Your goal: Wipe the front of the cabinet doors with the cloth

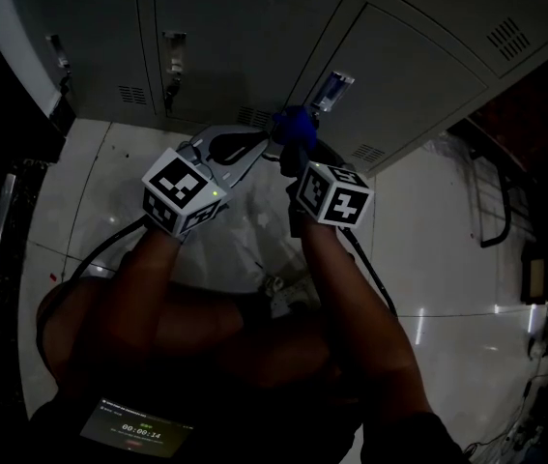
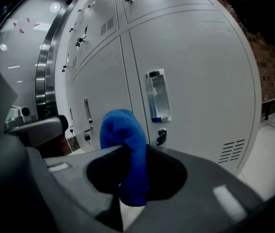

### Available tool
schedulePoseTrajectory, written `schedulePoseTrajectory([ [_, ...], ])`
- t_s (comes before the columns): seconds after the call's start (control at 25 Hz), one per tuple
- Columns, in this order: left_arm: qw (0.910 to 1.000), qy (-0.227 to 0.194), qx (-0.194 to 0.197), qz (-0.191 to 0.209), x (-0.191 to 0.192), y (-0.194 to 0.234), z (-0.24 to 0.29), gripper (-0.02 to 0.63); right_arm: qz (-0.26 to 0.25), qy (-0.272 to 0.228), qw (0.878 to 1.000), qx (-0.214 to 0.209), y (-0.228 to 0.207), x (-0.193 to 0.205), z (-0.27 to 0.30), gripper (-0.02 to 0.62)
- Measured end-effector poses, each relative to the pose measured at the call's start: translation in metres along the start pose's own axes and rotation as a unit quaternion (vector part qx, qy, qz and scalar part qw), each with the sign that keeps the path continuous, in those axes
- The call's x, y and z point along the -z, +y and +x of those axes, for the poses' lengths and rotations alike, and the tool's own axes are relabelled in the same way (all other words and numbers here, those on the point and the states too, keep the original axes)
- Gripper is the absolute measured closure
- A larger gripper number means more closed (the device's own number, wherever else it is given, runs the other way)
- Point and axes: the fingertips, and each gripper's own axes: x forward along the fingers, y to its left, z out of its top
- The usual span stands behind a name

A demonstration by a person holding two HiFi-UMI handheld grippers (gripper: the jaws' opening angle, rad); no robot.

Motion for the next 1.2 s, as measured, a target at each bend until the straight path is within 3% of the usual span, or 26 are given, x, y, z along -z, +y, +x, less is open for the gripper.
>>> schedulePoseTrajectory([
  [0.24, 1.0, 0.001, 0.001, 0.0, 0.0, 0.0, 0.0, 0.601, -0.024, 0.023, 0.999, 0.024, -0.022, 0.03, 0.024, 0.515],
  [0.48, 1.0, 0.001, 0.0, 0.0, -0.001, 0.0, 0.0, 0.601, -0.015, 0.035, 0.997, 0.061, -0.061, 0.045, 0.033, 0.515],
  [1.0, 1.0, 0.0, 0.0, -0.002, -0.001, -0.001, 0.0, 0.601, 0.091, 0.025, 0.985, 0.145, -0.149, 0.049, 0.007, 0.515],
  [1.2, 1.0, -0.001, 0.0, 0.0, -0.002, -0.001, 0.0, 0.601, 0.085, 0.025, 0.978, 0.189, -0.185, 0.049, -0.011, 0.515],
])
